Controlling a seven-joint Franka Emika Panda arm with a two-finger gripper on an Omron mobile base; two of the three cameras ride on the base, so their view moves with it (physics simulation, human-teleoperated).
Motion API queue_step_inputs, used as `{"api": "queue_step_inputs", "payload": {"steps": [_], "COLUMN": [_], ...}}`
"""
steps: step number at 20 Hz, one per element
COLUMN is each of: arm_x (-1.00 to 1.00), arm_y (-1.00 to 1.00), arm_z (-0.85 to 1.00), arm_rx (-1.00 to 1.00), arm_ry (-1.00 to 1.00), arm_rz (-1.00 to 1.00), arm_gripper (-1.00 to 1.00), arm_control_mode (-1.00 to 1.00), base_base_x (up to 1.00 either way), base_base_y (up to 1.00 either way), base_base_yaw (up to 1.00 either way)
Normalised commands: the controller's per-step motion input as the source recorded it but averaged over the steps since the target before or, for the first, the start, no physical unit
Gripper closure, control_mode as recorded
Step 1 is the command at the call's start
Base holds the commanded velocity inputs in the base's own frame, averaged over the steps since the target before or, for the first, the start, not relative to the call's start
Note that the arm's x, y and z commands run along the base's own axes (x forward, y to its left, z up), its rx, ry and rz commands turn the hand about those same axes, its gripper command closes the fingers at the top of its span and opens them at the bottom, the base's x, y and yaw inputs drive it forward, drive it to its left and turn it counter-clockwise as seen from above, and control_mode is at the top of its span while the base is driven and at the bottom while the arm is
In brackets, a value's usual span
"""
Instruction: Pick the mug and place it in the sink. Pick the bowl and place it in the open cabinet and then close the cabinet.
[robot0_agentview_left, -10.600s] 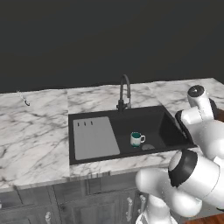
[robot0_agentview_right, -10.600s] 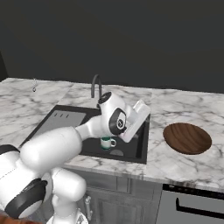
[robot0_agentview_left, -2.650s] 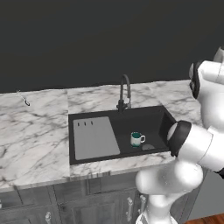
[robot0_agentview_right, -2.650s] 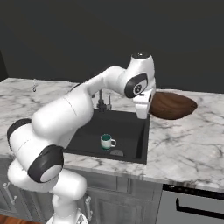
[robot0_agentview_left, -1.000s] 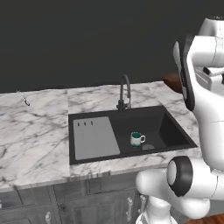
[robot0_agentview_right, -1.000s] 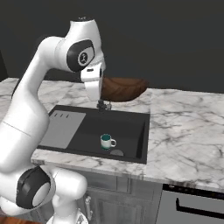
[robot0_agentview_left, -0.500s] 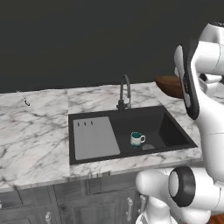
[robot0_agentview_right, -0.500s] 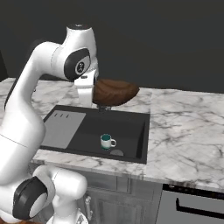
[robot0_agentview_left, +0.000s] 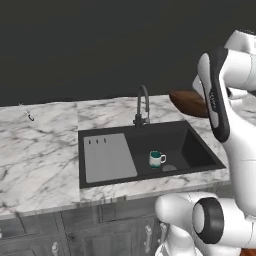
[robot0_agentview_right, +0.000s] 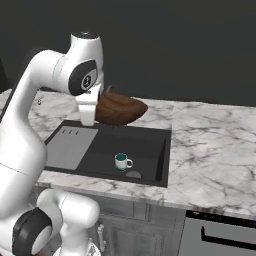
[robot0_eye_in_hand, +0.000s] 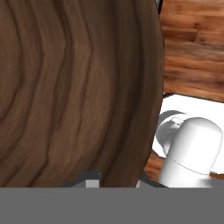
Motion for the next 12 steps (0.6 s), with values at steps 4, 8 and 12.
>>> {"api": "queue_step_inputs", "payload": {"steps": [4, 8, 12], "arm_x": [-0.18, -0.04, -0.06], "arm_y": [0.27, 0.16, 0.15], "arm_z": [-0.01, -0.06, 0.00], "arm_rx": [0.00, -0.01, -0.08], "arm_ry": [-0.09, -0.11, -0.13], "arm_rz": [0.07, 0.15, 0.16], "arm_gripper": [1.00, 1.00, 1.00], "arm_control_mode": [-1.00, -1.00, -1.00], "base_base_x": [0.00, 0.00, 0.00], "base_base_y": [0.00, 0.00, 0.00], "base_base_yaw": [0.00, 0.00, 0.00]}}
